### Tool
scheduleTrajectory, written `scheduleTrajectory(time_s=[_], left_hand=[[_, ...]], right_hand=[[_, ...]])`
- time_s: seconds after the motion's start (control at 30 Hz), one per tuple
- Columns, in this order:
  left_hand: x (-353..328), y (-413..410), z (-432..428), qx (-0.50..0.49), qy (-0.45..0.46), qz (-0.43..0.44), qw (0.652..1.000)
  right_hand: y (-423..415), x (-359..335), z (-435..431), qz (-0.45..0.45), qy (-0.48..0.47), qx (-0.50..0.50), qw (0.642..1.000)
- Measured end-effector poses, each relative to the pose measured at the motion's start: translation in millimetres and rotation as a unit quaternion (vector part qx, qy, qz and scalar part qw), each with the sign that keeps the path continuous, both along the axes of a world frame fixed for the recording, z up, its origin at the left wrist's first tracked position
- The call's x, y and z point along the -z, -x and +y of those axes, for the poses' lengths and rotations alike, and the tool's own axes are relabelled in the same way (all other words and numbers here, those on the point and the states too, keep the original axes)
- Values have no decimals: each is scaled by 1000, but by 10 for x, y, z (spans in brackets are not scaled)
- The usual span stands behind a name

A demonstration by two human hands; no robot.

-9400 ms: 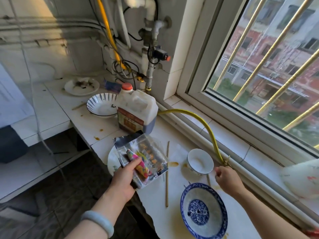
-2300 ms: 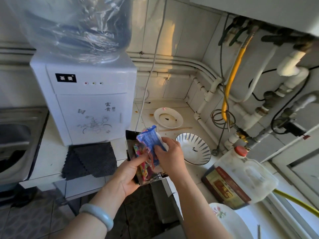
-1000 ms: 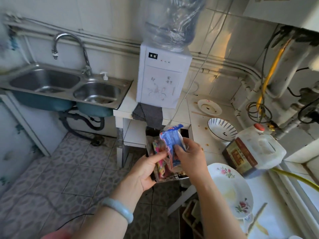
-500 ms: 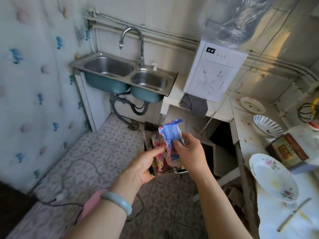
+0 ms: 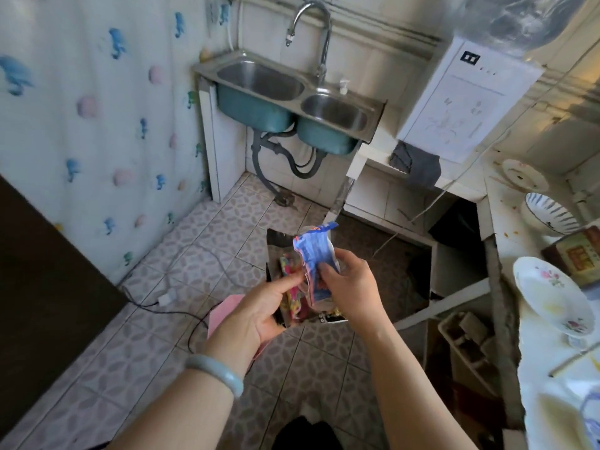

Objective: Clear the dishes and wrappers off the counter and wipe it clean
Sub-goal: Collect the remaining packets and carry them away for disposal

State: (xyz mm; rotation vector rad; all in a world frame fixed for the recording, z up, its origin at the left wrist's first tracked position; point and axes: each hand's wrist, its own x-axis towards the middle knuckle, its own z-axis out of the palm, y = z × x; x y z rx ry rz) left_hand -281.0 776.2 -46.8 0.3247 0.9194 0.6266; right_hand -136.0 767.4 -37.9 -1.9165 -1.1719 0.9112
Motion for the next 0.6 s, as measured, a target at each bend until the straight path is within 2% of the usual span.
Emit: scheduleTrajectory(time_s=[0.3, 0.6], left_hand=[[314, 263, -29, -73, 43, -10, 996], [1042, 442, 56, -110, 137, 60, 983]], right_hand=[[294, 265, 261, -16, 75, -100, 992], [461, 1084, 517, 15, 188, -158, 969]])
